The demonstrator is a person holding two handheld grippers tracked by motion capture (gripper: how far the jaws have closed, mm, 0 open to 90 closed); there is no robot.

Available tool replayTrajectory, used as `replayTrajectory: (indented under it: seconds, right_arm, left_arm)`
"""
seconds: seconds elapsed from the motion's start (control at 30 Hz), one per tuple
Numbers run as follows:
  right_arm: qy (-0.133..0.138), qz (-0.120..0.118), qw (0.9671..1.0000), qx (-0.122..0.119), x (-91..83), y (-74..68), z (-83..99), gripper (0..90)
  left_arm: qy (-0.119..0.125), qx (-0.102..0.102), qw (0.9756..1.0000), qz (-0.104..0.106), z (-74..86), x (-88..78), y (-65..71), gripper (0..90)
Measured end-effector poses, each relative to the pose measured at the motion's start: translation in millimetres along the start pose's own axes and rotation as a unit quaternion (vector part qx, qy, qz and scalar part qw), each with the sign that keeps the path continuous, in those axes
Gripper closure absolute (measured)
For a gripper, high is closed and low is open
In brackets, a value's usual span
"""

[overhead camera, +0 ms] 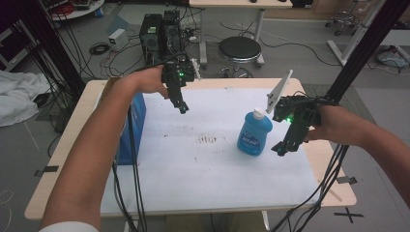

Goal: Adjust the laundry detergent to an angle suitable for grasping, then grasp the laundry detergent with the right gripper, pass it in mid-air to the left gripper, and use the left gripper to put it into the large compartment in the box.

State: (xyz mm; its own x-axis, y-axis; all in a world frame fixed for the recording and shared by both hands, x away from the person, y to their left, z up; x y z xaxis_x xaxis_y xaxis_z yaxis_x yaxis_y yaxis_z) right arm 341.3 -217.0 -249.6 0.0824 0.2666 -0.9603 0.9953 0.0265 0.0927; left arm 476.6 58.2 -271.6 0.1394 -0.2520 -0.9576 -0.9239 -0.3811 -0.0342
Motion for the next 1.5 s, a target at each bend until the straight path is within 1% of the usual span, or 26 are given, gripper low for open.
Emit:
replayTrajectory:
  seconds: [0.13,0.2,0.5,0.6,0.8,0.97,1.03,1.17,1.23,1.47,1.5]
  right_arm:
    - [0.003,0.001,1.0000,0.001,-2.2,-0.4,-0.6,2.4]
    - [0.003,0.003,1.0000,0.000,-3.0,-0.5,-0.3,2.5]
    - [0.001,0.008,1.0000,-0.001,-3.0,-0.5,0.8,2.5]
    - [0.003,0.009,1.0000,-0.002,-3.2,-0.3,0.6,2.4]
    - [0.003,0.012,0.9999,-0.003,-3.6,-2.5,1.9,2.4]
    - [0.004,0.016,0.9999,0.000,-5.0,-1.9,6.1,2.4]
    - [0.006,0.019,0.9998,-0.001,-5.7,-2.6,7.6,2.5]
    - [0.005,0.029,0.9996,0.000,-6.5,-3.6,11.4,2.4]
    - [0.004,0.029,0.9996,0.000,-6.2,-3.9,13.4,2.4]
    - [0.009,0.036,0.9993,0.010,-5.5,-3.6,20.0,2.4]
    - [0.010,0.038,0.9992,0.013,-4.8,-3.6,23.4,2.4]
  left_arm:
    - [0.005,-0.004,1.0000,-0.001,-0.4,-0.3,0.1,2.8]
    - [0.004,-0.001,1.0000,-0.001,-0.2,-0.6,0.4,2.8]
    - [0.002,-0.001,1.0000,-0.003,-0.9,0.0,1.1,2.8]
    - [0.005,-0.002,1.0000,-0.003,-1.4,-0.4,1.7,2.8]
    - [0.003,-0.001,1.0000,-0.003,-0.2,1.3,4.8,2.8]
    - [-0.005,-0.001,1.0000,-0.002,3.0,3.9,7.8,2.7]
    - [0.002,-0.002,1.0000,-0.005,2.9,1.4,8.0,2.8]
    - [0.003,0.000,1.0000,-0.005,2.1,1.3,9.4,2.7]
    - [0.005,0.001,1.0000,-0.004,0.8,2.7,9.5,2.7]
    - [0.002,0.010,0.9999,-0.004,-1.7,4.7,10.4,2.7]
    - [0.001,0.012,0.9999,-0.005,-1.9,5.0,10.4,2.7]
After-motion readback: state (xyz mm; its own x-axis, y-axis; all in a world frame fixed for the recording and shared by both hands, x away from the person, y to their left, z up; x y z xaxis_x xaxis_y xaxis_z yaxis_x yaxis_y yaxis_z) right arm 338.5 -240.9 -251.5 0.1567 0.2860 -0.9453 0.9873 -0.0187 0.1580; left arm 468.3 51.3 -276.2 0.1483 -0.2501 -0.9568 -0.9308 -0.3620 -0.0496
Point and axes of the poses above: each handheld gripper's, and its own axes: x roughly forward along the jaws, z roughly out of its underside, y roughly to its right, the point moved 4 cm from there along x, roughly forward along the jaws, and after that the axes turned 15 degrees about -x, right-handed, at the moved point
